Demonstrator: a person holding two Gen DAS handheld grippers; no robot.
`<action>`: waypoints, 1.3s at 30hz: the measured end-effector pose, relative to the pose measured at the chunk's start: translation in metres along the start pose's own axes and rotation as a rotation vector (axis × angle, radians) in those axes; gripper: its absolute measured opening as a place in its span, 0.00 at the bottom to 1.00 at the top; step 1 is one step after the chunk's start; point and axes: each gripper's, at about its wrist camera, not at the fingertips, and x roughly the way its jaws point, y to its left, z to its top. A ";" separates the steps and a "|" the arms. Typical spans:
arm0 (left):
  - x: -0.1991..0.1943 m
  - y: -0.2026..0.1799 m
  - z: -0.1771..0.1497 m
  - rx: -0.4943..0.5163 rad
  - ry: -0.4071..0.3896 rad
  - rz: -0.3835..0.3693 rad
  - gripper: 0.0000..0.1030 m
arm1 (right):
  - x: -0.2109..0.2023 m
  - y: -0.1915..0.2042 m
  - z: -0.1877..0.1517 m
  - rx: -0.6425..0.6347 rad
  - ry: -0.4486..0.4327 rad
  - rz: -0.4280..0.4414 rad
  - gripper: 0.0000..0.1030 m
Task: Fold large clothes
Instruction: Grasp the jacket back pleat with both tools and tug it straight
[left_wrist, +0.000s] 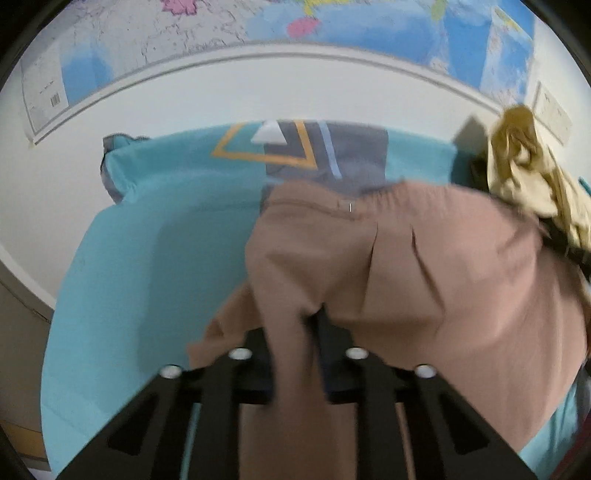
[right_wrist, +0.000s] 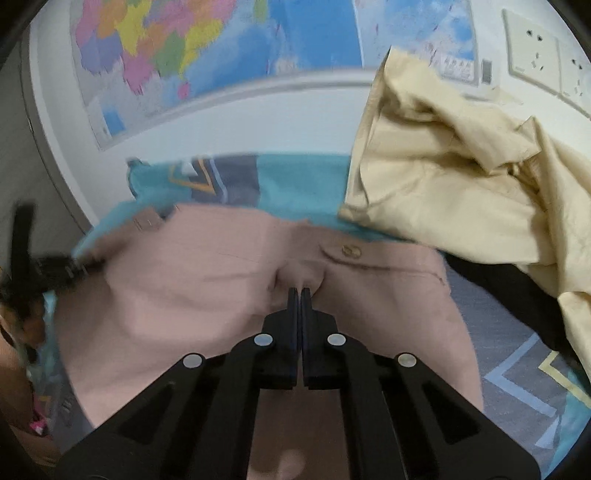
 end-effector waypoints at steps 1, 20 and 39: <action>-0.001 0.001 0.004 -0.012 -0.014 0.000 0.09 | 0.005 0.000 -0.002 0.002 0.020 -0.001 0.02; -0.051 0.004 -0.020 0.047 -0.166 0.023 0.57 | -0.034 0.041 -0.015 -0.142 0.013 0.094 0.47; -0.016 0.010 -0.028 -0.043 -0.060 0.027 0.57 | -0.045 0.136 -0.025 -0.375 0.064 0.327 0.60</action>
